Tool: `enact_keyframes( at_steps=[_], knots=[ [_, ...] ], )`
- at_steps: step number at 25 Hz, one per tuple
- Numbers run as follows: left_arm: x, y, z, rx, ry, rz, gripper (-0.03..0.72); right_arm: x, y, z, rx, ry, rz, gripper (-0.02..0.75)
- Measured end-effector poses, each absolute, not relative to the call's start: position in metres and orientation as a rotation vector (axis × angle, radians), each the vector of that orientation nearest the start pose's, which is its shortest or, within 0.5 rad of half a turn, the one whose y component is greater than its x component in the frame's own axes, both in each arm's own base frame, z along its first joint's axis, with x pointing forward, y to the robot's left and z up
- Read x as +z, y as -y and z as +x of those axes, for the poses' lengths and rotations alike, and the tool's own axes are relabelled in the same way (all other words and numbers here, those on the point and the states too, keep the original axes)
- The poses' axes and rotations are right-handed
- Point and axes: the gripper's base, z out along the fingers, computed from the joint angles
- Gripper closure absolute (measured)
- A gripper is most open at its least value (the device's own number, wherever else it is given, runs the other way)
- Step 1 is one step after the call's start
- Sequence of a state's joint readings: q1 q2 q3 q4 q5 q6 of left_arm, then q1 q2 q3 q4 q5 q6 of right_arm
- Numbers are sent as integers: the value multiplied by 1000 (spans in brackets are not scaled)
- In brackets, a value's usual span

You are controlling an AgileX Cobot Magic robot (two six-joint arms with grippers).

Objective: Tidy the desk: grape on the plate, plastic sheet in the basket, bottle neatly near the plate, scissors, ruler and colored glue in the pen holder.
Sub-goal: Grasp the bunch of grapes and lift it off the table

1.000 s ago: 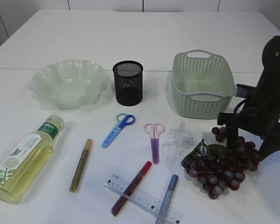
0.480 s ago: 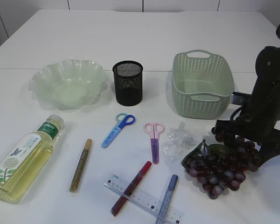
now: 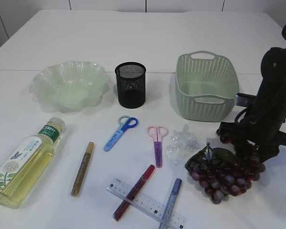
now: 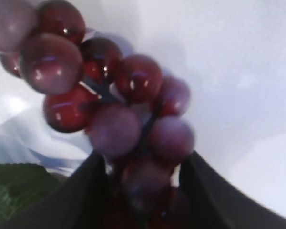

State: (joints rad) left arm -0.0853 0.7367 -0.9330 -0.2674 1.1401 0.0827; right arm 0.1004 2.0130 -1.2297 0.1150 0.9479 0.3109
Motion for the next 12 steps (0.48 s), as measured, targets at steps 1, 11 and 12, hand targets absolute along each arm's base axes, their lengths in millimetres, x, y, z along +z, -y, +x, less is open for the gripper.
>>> enact_keyframes(
  at_steps=[1, 11, 12],
  knots=[
    [367, 31, 108, -346, -2405, 177, 254, 127, -44, 353, 120, -3198, 452, 400],
    [367, 31, 108, -349, -2405, 177, 254, 128, -44, 352, 122, -3207, 454, 574],
    [367, 31, 108, -349, -2405, 177, 254, 128, -44, 352, 120, -3216, 454, 576]
  ],
)
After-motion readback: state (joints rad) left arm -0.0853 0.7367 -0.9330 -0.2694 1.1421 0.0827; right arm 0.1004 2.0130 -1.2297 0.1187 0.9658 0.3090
